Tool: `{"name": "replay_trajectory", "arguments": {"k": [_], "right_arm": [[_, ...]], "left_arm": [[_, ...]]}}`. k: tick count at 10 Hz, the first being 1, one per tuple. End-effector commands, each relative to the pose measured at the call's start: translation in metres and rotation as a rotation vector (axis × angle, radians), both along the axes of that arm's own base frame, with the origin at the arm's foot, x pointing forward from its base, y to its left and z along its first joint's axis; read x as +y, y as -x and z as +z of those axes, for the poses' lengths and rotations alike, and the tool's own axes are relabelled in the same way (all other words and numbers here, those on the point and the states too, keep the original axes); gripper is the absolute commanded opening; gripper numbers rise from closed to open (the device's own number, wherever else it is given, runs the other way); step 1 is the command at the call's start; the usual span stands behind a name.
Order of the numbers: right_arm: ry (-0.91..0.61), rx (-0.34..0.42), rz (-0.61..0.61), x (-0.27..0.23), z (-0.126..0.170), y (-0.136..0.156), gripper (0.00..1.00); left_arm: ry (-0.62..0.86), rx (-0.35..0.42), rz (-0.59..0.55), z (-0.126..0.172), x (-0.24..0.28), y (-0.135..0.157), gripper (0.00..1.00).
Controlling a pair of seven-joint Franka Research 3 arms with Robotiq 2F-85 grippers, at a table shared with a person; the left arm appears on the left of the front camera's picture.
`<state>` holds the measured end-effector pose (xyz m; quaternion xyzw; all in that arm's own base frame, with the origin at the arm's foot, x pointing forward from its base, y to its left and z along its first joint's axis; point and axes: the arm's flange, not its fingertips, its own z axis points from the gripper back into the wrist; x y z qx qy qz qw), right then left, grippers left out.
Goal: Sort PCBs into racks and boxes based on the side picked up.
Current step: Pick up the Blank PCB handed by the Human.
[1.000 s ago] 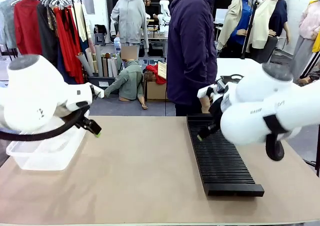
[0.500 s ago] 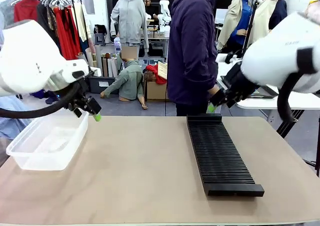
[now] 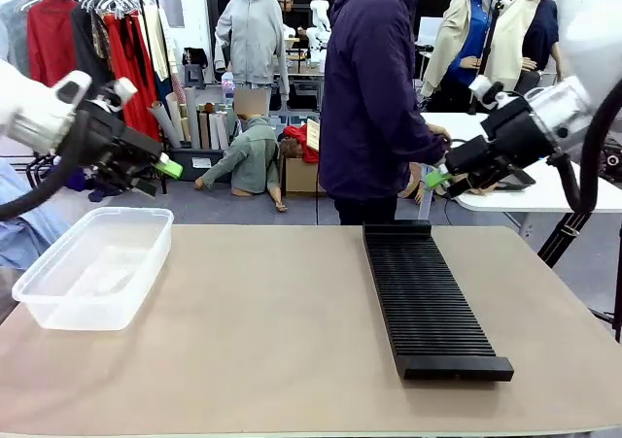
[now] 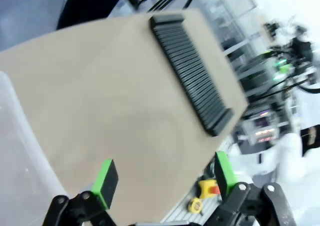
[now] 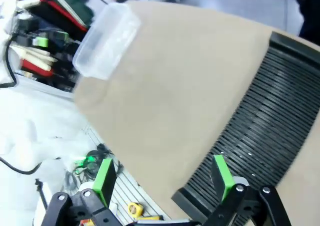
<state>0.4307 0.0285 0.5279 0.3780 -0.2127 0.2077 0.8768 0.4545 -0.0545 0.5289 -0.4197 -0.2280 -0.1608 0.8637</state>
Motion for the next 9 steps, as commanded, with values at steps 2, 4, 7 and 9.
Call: {"name": "replay_trajectory", "arguments": {"k": [2, 4, 7, 9], "right_arm": [[-0.252, 0.009, 0.008, -0.059, -0.019, -0.002, 1.00], [-0.414, -0.002, 0.001, -0.093, -0.030, 0.007, 1.00], [-0.570, -0.026, -0.007, -0.124, -0.040, 0.025, 1.00], [-0.641, -0.029, 0.024, -0.127, -0.037, 0.029, 1.00]], "left_arm": [[0.252, -0.024, 0.029, -0.009, 0.053, 0.025, 1.00], [0.369, -0.038, 0.027, -0.006, 0.079, 0.046, 1.00], [0.407, -0.056, 0.065, -0.015, 0.115, 0.066, 1.00], [0.401, -0.060, 0.031, -0.018, 0.117, 0.062, 1.00]]}}
